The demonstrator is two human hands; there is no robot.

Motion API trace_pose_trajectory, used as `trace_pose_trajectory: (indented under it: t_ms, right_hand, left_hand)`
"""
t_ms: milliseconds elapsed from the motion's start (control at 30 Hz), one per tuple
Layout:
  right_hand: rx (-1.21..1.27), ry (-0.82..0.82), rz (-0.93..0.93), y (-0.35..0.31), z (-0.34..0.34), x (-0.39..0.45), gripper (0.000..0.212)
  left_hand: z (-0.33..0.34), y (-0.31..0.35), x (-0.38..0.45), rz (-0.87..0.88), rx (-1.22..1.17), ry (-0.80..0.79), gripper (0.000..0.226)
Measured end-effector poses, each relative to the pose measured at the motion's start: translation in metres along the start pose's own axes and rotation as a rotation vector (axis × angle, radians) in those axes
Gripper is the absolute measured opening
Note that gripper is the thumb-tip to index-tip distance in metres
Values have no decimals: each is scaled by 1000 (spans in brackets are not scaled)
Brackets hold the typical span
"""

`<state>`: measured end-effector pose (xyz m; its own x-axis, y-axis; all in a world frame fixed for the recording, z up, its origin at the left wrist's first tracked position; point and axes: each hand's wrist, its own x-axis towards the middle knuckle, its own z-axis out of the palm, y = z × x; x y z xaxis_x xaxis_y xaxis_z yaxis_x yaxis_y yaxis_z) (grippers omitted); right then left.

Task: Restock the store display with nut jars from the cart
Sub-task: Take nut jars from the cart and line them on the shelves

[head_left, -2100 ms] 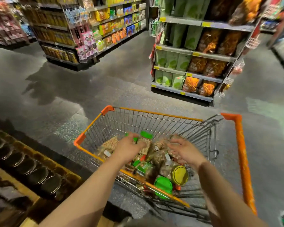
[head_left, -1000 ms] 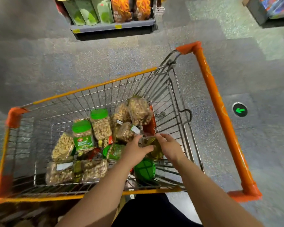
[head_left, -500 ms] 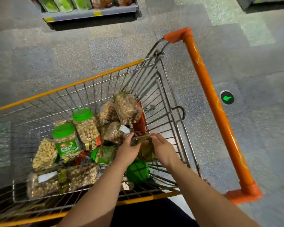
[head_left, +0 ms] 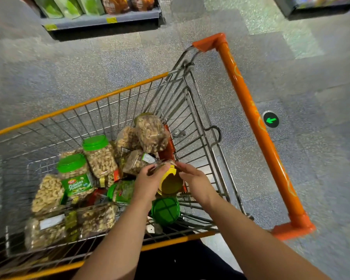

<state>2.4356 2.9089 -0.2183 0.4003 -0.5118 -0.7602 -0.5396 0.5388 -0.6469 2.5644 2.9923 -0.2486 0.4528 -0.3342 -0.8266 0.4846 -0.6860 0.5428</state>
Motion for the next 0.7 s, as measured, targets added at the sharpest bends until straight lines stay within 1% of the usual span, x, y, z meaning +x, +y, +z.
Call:
trace_pose_trajectory:
  t_ms: [67,167,300,367,400,467,533,567,633,667,700]
  right_hand:
    - [-9,-38,-37,0,2,-5,43]
    - [-40,-87,-93,-10,6,-23,56]
    - [-139,-109,-242,-30,10,-55,61]
    - [-191,-126,-319,-40,10,-72,63]
    - [-229,-135,-363,-45,11,-83,64]
    - [-290,-169,-426,-56,15,-104,70]
    - [-330,-202,-502,-68,20,-122,76]
    - [-353,-221,-547,-74,24,-132,83]
    - [-450,-248,-632,-82,32,-148,95]
    - [-512,-249,-662,-86,35,-154,92]
    - [-537,-269,-697,-91,39,-162,85]
  left_hand:
    - [-7,0,-4,-17,-67,24,63]
    - [-19,6,-19,-24,-162,22,73]
    - [-42,24,-60,39,-234,15,54]
    - [-56,35,-83,81,-238,-25,44]
    - [-65,38,-93,109,-227,-48,45]
    - [-82,48,-118,161,-205,-50,55]
    - [-97,56,-140,198,-193,-22,53]
    - [-104,59,-152,216,-196,-5,51]
    - [-118,59,-173,264,-201,43,58]
    - [-122,58,-182,287,-199,72,63]
    - [-128,55,-196,316,-197,115,69]
